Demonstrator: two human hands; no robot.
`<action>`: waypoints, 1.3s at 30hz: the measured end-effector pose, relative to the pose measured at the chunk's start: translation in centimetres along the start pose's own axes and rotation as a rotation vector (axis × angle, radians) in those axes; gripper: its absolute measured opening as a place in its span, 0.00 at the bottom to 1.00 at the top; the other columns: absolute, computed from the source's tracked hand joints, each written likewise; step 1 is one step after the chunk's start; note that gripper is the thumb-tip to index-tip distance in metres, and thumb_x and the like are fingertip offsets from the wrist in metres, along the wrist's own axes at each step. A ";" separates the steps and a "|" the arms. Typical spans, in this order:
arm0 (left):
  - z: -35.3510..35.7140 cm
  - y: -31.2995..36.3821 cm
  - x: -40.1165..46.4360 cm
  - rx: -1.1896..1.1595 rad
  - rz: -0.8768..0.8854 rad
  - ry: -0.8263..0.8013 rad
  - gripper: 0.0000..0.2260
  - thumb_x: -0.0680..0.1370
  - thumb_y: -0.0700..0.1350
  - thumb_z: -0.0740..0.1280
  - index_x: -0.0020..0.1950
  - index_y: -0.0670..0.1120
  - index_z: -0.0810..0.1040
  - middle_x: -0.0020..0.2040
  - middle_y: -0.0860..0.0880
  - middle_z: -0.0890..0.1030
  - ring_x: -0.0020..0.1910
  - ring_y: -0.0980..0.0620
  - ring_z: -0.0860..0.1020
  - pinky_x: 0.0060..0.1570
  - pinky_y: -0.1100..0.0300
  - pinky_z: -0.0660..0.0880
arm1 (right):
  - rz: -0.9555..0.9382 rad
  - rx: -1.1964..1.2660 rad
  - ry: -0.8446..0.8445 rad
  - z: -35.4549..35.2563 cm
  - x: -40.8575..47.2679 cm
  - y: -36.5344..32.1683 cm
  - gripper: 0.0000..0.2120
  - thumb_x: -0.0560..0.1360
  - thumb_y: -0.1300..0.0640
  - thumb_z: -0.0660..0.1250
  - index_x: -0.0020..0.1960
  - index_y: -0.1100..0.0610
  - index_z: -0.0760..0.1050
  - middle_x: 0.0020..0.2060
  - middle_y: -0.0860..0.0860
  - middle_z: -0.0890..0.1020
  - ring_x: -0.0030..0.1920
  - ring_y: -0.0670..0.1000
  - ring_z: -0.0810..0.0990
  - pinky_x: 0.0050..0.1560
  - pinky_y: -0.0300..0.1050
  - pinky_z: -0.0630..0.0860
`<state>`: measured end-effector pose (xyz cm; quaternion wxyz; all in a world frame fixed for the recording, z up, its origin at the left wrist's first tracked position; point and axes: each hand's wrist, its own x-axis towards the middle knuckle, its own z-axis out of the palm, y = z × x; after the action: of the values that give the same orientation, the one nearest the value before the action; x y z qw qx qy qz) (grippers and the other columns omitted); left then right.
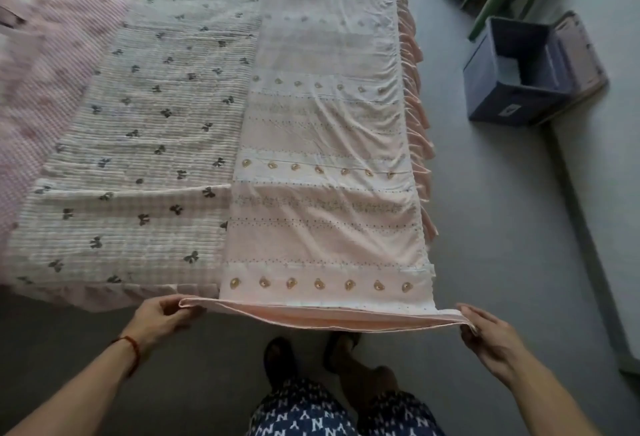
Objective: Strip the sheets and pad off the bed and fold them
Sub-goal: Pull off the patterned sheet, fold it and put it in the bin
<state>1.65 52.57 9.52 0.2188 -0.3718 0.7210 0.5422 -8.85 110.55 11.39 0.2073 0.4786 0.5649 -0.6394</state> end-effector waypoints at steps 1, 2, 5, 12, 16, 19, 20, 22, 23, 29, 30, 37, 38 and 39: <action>0.3 1.0 1.3 -0.020 -0.004 0.050 0.08 0.77 0.35 0.71 0.56 0.39 0.84 0.48 0.44 0.87 0.46 0.49 0.85 0.44 0.61 0.83 | 0.007 0.027 -0.003 0.5 1.0 -0.6 0.09 0.79 0.70 0.65 0.44 0.64 0.82 0.31 0.52 0.85 0.25 0.43 0.79 0.26 0.34 0.77; 0.9 1.8 2.9 -0.026 -0.013 0.103 0.08 0.77 0.35 0.71 0.55 0.39 0.84 0.47 0.44 0.86 0.44 0.49 0.84 0.40 0.64 0.81 | 0.025 0.046 -0.005 1.4 2.6 -1.6 0.08 0.79 0.70 0.65 0.45 0.65 0.82 0.32 0.52 0.85 0.26 0.43 0.80 0.26 0.34 0.77; 2.4 3.2 8.1 0.023 -0.030 0.235 0.05 0.78 0.39 0.72 0.53 0.40 0.83 0.47 0.42 0.83 0.47 0.46 0.79 0.45 0.56 0.80 | 0.051 0.105 -0.057 4.1 7.3 -4.9 0.02 0.67 0.71 0.76 0.37 0.66 0.85 0.39 0.54 0.87 0.31 0.45 0.84 0.30 0.36 0.80; 6.3 5.2 20.4 0.136 -0.040 0.413 0.11 0.78 0.52 0.72 0.50 0.45 0.85 0.44 0.46 0.83 0.50 0.44 0.82 0.55 0.45 0.79 | 0.018 -0.294 -0.117 10.6 17.7 -8.6 0.14 0.69 0.76 0.56 0.43 0.67 0.79 0.39 0.58 0.82 0.35 0.53 0.81 0.30 0.39 0.81; 9.0 4.3 24.0 0.294 -0.017 0.470 0.25 0.81 0.58 0.64 0.34 0.40 0.72 0.30 0.41 0.74 0.35 0.40 0.77 0.34 0.52 0.68 | -0.322 -0.846 -0.063 10.7 21.8 -6.1 0.05 0.74 0.65 0.69 0.44 0.58 0.82 0.32 0.54 0.82 0.27 0.51 0.77 0.27 0.44 0.75; 9.9 4.4 24.4 0.292 0.051 0.514 0.20 0.83 0.54 0.64 0.37 0.42 0.74 0.34 0.41 0.76 0.38 0.40 0.76 0.37 0.51 0.68 | -0.552 -1.069 0.141 9.7 23.2 -5.1 0.17 0.80 0.41 0.65 0.39 0.51 0.79 0.31 0.51 0.80 0.31 0.57 0.78 0.32 0.49 0.73; 9.9 4.5 24.2 0.294 0.065 0.524 0.17 0.82 0.53 0.64 0.40 0.43 0.76 0.37 0.42 0.78 0.40 0.42 0.76 0.39 0.51 0.69 | -0.599 -1.098 0.162 9.9 23.2 -4.7 0.21 0.80 0.38 0.62 0.38 0.52 0.77 0.33 0.52 0.79 0.35 0.59 0.78 0.35 0.50 0.72; 9.8 4.8 23.5 0.269 0.101 0.545 0.10 0.82 0.53 0.65 0.46 0.48 0.78 0.42 0.44 0.79 0.43 0.45 0.76 0.44 0.52 0.71 | -0.669 -1.075 0.164 10.5 22.7 -4.5 0.19 0.81 0.40 0.61 0.38 0.52 0.75 0.38 0.55 0.77 0.39 0.61 0.77 0.39 0.50 0.70; 9.6 4.9 23.3 0.260 0.123 0.552 0.10 0.82 0.53 0.65 0.48 0.49 0.78 0.42 0.44 0.79 0.43 0.45 0.76 0.44 0.52 0.71 | -0.694 -1.049 0.164 10.8 22.7 -4.3 0.18 0.82 0.42 0.62 0.39 0.52 0.75 0.38 0.55 0.77 0.39 0.61 0.76 0.40 0.50 0.69; 8.6 4.5 24.8 0.227 0.205 0.596 0.13 0.82 0.53 0.65 0.52 0.45 0.82 0.43 0.41 0.81 0.44 0.42 0.79 0.44 0.52 0.73 | -0.742 -0.922 0.289 12.0 22.4 -4.0 0.22 0.83 0.44 0.62 0.37 0.58 0.70 0.29 0.54 0.73 0.33 0.59 0.71 0.34 0.53 0.62; 8.7 4.5 25.1 0.226 0.207 0.615 0.13 0.82 0.53 0.65 0.54 0.45 0.82 0.45 0.43 0.81 0.46 0.43 0.78 0.47 0.52 0.73 | -0.733 -0.910 0.294 12.2 22.4 -3.7 0.23 0.83 0.45 0.62 0.36 0.59 0.68 0.28 0.53 0.72 0.32 0.59 0.71 0.32 0.54 0.63; 10.4 5.1 24.7 0.257 0.115 0.632 0.19 0.81 0.61 0.63 0.47 0.45 0.79 0.42 0.45 0.79 0.43 0.45 0.76 0.43 0.55 0.68 | -0.566 -0.797 0.333 12.0 22.5 -1.3 0.21 0.80 0.38 0.63 0.52 0.58 0.74 0.42 0.54 0.80 0.45 0.58 0.77 0.45 0.51 0.71; 10.6 4.9 23.7 0.258 0.100 0.625 0.20 0.81 0.61 0.63 0.48 0.45 0.79 0.42 0.46 0.79 0.43 0.46 0.76 0.43 0.54 0.68 | -0.543 -0.781 0.325 11.7 22.1 -0.8 0.21 0.79 0.38 0.65 0.57 0.56 0.74 0.47 0.54 0.80 0.47 0.57 0.77 0.48 0.50 0.71; 10.8 4.4 22.7 0.257 0.082 0.618 0.20 0.81 0.61 0.62 0.50 0.45 0.79 0.44 0.46 0.79 0.44 0.46 0.75 0.44 0.54 0.69 | -0.516 -0.788 0.314 11.4 21.5 -0.3 0.21 0.79 0.39 0.66 0.60 0.55 0.74 0.49 0.54 0.80 0.48 0.56 0.77 0.49 0.50 0.71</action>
<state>-16.95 56.55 -7.46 0.0130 -0.4587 0.8300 0.3171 -23.20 106.10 -7.72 0.1200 0.2991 0.8881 -0.3278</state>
